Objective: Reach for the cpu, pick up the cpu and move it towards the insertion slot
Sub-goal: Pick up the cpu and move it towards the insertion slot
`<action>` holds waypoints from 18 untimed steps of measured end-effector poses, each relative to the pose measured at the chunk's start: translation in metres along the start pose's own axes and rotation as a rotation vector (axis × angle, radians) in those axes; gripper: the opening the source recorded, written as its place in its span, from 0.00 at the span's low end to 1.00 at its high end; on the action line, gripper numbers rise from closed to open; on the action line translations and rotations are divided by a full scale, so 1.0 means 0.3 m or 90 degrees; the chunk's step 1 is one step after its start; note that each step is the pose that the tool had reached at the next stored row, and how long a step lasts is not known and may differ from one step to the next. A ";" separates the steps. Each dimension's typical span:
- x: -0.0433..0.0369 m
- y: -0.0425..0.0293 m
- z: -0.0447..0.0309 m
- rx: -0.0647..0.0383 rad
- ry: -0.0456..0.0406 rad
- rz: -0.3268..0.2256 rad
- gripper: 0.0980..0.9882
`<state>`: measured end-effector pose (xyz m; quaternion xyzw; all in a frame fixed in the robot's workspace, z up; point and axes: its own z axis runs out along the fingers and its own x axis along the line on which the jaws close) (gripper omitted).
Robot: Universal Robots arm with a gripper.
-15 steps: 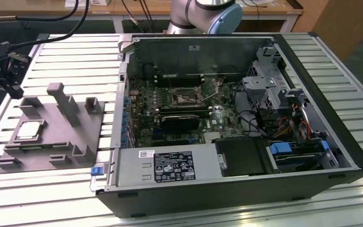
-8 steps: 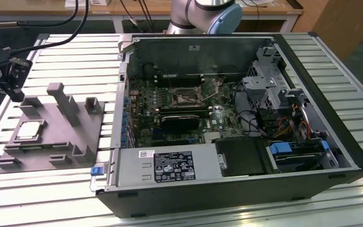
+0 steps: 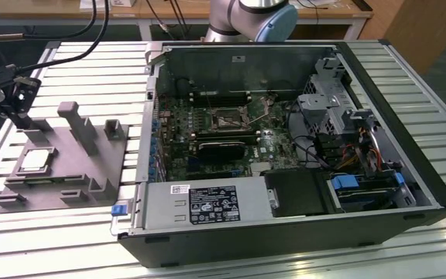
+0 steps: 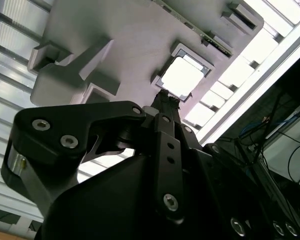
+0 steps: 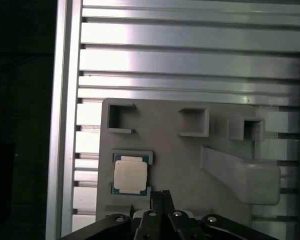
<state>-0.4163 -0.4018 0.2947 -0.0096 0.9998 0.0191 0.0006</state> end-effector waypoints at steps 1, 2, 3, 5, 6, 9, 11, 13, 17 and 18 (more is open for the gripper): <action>0.001 0.000 0.004 0.000 0.0000 0.000 0.01; 0.002 0.000 0.007 0.000 0.0000 0.000 0.01; 0.003 0.000 0.011 0.000 0.0000 0.000 0.01; 0.004 -0.001 0.018 0.000 0.0000 0.000 0.01; 0.005 -0.001 0.021 0.000 0.0000 0.000 0.01; 0.008 -0.001 0.032 0.000 0.0000 0.000 0.01; 0.009 -0.001 0.039 0.000 0.0000 0.000 0.01; 0.011 -0.002 0.048 0.000 0.0000 0.000 0.01; 0.019 -0.002 0.066 0.000 0.0001 0.000 0.01; 0.022 -0.002 0.071 0.000 0.0001 0.000 0.01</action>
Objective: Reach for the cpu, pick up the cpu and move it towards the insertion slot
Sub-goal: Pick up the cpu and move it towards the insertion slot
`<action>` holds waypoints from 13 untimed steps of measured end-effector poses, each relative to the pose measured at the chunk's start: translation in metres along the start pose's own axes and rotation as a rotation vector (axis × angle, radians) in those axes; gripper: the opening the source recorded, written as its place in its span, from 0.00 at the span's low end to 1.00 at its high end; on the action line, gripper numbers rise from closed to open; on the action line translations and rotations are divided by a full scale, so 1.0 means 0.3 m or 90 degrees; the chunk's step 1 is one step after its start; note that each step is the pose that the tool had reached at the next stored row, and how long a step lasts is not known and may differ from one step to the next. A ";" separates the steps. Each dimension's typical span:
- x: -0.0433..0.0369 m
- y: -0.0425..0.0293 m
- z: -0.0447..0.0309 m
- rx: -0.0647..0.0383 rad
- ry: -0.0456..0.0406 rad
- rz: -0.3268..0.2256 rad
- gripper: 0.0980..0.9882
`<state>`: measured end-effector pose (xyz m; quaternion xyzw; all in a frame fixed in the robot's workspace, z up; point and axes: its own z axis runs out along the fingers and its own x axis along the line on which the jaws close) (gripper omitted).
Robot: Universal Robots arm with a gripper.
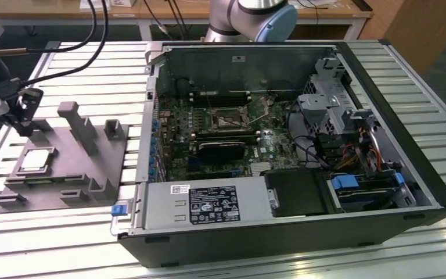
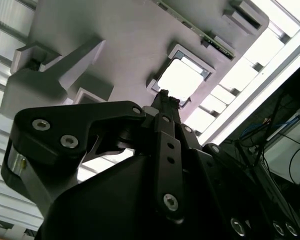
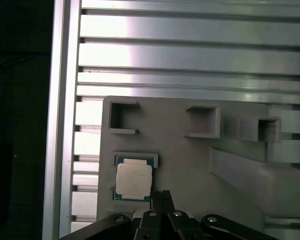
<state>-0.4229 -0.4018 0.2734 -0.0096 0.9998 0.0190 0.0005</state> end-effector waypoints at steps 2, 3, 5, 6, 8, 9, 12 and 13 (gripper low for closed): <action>0.006 0.000 0.009 0.000 -0.0001 0.000 0.01; 0.010 -0.001 0.014 0.000 -0.0001 0.000 0.01; 0.017 -0.002 0.024 0.000 -0.0001 0.000 0.01; 0.020 -0.004 0.029 0.000 -0.0001 0.000 0.01; 0.026 -0.008 0.040 0.000 -0.0001 0.000 0.01; 0.029 -0.010 0.046 0.000 -0.0001 0.000 0.01; 0.041 -0.014 0.065 0.000 -0.0001 0.000 0.01; 0.045 -0.015 0.070 0.000 -0.0001 0.000 0.01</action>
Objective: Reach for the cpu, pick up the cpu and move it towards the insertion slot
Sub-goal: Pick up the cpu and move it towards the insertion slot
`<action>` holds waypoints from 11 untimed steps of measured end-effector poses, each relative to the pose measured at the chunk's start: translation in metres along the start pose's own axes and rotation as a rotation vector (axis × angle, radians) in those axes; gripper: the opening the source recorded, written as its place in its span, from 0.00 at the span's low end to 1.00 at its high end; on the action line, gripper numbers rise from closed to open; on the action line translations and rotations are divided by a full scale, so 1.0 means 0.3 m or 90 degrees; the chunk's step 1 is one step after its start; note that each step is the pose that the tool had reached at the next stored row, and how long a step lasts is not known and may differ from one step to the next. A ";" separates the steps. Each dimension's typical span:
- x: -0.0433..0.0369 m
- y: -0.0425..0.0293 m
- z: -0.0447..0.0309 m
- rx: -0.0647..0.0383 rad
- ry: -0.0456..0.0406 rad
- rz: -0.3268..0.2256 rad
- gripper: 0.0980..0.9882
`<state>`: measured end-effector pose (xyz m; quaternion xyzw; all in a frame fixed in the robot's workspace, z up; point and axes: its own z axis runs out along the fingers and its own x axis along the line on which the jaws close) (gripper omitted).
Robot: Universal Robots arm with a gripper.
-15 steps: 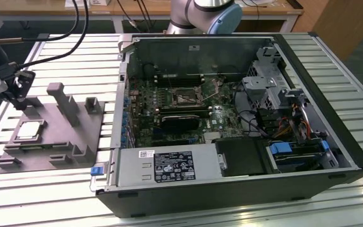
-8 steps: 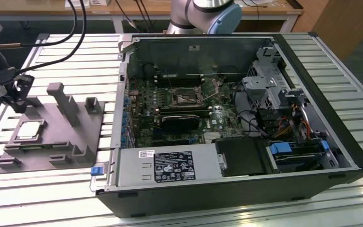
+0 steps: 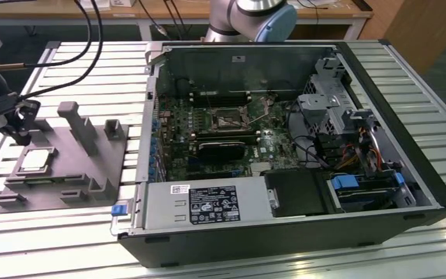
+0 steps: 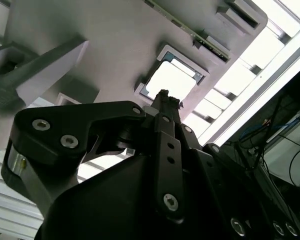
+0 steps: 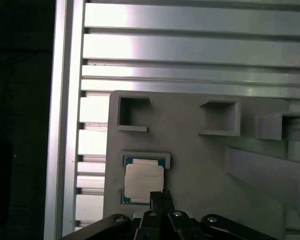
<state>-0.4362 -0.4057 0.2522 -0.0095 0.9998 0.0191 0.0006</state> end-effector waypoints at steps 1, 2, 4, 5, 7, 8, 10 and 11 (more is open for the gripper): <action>0.004 -0.001 0.006 0.000 -0.0001 0.000 0.01; 0.008 -0.002 0.012 0.000 0.0000 0.000 0.01; 0.015 -0.004 0.024 0.000 -0.0001 0.000 0.01; 0.019 -0.004 0.030 0.000 0.0000 0.000 0.01; 0.025 -0.006 0.043 0.000 -0.0002 0.000 0.01; 0.026 -0.006 0.049 0.000 -0.0003 0.000 0.01; 0.029 -0.007 0.061 0.000 -0.0003 0.000 0.01; 0.030 -0.007 0.067 0.000 -0.0003 0.000 0.01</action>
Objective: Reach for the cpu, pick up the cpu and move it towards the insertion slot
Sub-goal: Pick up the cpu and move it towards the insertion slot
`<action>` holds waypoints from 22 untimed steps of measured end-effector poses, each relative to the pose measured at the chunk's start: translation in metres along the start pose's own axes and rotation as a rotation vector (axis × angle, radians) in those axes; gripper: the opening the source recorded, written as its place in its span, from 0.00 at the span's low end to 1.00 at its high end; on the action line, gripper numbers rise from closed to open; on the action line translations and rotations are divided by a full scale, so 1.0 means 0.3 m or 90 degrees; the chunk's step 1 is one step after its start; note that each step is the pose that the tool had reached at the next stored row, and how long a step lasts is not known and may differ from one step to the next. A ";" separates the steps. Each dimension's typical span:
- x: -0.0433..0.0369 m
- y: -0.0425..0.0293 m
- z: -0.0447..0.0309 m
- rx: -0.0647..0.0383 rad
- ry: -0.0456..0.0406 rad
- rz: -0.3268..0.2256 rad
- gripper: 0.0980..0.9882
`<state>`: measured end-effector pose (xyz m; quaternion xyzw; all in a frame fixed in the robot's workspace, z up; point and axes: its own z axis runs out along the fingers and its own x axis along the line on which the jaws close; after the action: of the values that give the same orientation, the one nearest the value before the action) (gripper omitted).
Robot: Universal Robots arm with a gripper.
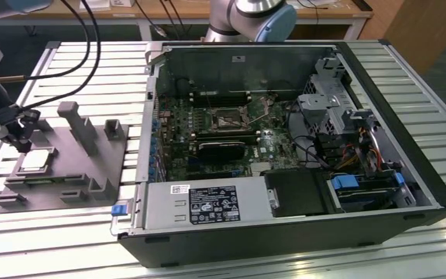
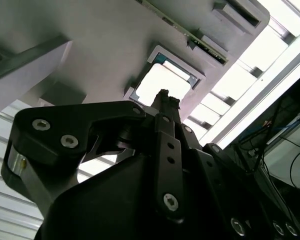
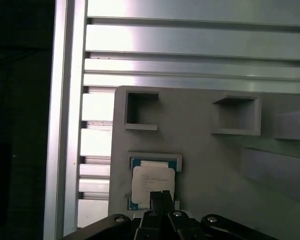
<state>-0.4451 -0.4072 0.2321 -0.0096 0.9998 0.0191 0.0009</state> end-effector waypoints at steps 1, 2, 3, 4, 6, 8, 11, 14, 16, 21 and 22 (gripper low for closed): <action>0.000 0.000 0.006 0.000 0.0000 0.000 0.01; 0.001 -0.001 0.012 0.000 0.0001 0.000 0.01; 0.001 -0.001 0.018 0.000 0.0001 0.000 0.01; 0.001 -0.001 0.024 0.000 0.0000 0.000 0.01; 0.002 -0.001 0.036 0.000 0.0000 0.000 0.01; 0.003 -0.002 0.048 0.000 0.0001 0.000 0.01; 0.006 -0.002 0.067 0.000 0.0000 0.000 0.01; 0.008 -0.003 0.085 0.000 0.0000 0.000 0.01; 0.009 -0.004 0.097 0.000 0.0000 0.000 0.01; 0.009 -0.004 0.105 0.000 0.0002 0.000 0.01; 0.009 -0.004 0.105 0.000 0.0001 0.000 0.01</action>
<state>-0.4476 -0.4072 0.2006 -0.0096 0.9998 0.0190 0.0008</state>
